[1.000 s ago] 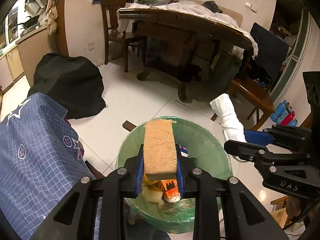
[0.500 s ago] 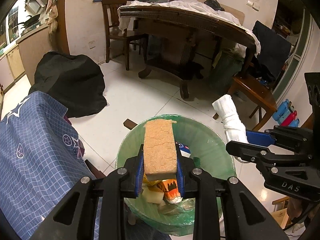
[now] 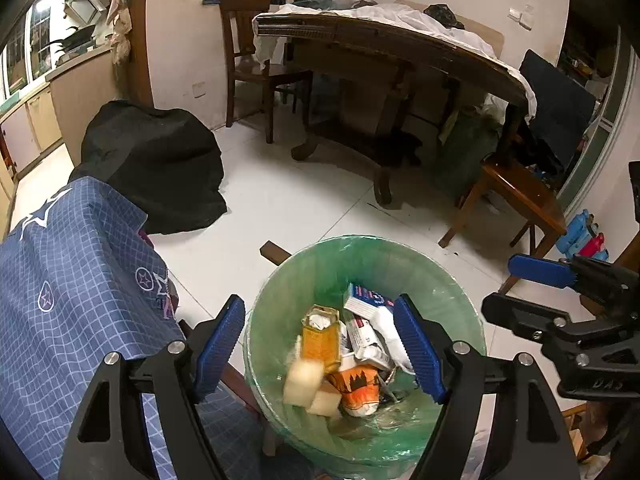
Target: Collect trash
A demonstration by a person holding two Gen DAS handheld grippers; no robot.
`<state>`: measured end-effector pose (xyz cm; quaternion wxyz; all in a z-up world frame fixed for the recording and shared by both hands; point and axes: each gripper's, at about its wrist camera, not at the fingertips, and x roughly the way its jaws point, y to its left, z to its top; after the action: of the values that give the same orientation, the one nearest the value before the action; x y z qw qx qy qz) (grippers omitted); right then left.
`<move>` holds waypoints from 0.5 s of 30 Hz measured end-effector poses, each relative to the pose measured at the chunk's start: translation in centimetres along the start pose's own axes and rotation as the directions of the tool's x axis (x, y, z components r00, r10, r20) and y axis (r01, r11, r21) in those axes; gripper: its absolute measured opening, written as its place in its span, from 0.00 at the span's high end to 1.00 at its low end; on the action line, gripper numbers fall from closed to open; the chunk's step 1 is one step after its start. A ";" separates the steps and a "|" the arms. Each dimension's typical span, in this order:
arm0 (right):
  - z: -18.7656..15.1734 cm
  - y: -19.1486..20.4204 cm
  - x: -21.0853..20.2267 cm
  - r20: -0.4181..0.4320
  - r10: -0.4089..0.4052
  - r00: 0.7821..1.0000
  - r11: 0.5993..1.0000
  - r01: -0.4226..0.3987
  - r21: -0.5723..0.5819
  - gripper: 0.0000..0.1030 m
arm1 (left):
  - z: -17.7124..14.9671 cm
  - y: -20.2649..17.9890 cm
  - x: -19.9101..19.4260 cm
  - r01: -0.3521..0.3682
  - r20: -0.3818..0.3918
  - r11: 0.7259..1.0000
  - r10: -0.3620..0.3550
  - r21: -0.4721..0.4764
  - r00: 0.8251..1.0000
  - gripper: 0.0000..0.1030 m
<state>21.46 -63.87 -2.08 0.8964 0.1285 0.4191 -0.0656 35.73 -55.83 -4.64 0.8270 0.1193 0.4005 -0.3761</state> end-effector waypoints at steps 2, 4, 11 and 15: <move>0.0 -0.1 0.0 0.002 0.003 1.000 1.000 -0.003 0.001 0.41 | -0.1 0.0 0.2 -0.002 -0.005 1.000 0.002 0.001 1.000 0.26; 0.0 0.0 -0.1 0.002 0.006 1.000 1.000 -0.006 0.002 0.41 | -0.2 0.0 0.3 -0.003 -0.009 1.000 0.003 0.003 1.000 0.26; 0.0 0.1 -0.3 0.007 0.006 1.000 1.000 -0.006 0.003 0.41 | -0.2 -0.1 0.4 -0.005 -0.010 1.000 0.005 0.003 1.000 0.26; -0.1 0.1 -0.5 0.011 0.002 1.000 1.000 -0.003 0.010 0.41 | -0.4 -0.1 0.3 -0.009 -0.008 1.000 0.009 0.004 1.000 0.26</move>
<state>21.08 -63.77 -1.72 0.8981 0.1334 0.4136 -0.0674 35.49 -55.85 -5.10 0.8268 0.1244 0.4025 -0.3726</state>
